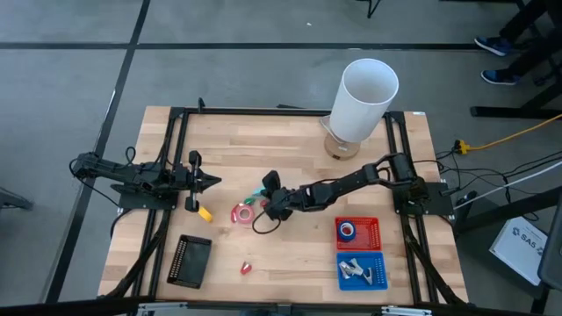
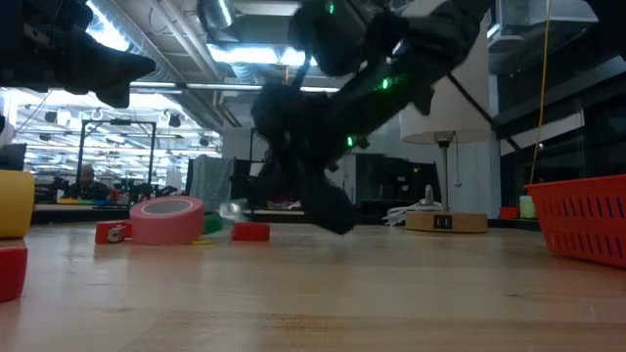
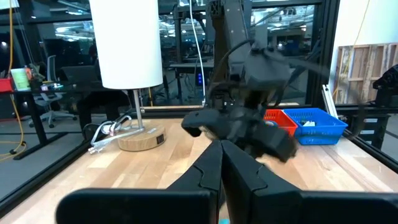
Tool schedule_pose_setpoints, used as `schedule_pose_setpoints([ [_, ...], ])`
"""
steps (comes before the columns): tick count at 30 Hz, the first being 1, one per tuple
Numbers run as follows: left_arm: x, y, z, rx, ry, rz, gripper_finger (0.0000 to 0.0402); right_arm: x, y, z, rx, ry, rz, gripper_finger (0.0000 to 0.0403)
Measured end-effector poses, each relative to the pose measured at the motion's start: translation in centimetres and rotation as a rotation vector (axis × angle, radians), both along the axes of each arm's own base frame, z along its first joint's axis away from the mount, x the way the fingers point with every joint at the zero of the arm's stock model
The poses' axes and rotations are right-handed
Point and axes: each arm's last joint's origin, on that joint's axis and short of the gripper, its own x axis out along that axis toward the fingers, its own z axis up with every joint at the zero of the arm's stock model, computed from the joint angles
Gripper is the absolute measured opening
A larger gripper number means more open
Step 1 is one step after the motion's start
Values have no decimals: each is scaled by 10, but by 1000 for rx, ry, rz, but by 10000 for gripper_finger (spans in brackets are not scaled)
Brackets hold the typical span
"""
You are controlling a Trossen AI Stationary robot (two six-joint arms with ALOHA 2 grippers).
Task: Pick and place Stapler, Stapler remover, tape
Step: Put the light blue staple remover into the blue basket
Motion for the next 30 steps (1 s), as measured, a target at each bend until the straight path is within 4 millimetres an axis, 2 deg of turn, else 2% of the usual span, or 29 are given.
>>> schedule_pose_setpoints([
  [8, 0, 0, -1, 1, 7, 0, 4, 3, 18, 28, 154, -90, -34, 1],
  [15, 0, 0, 0, 1, 4, -1, 4, -1, 41, 58, 297, -86, -50, 1],
  [23, 0, 0, 0, 1, 4, 0, 4, -16, 74, 88, 417, -20, 2, 0],
  [30, 0, 0, 0, 1, 3, 0, 4, -34, 95, 92, 521, 68, -56, 0],
])
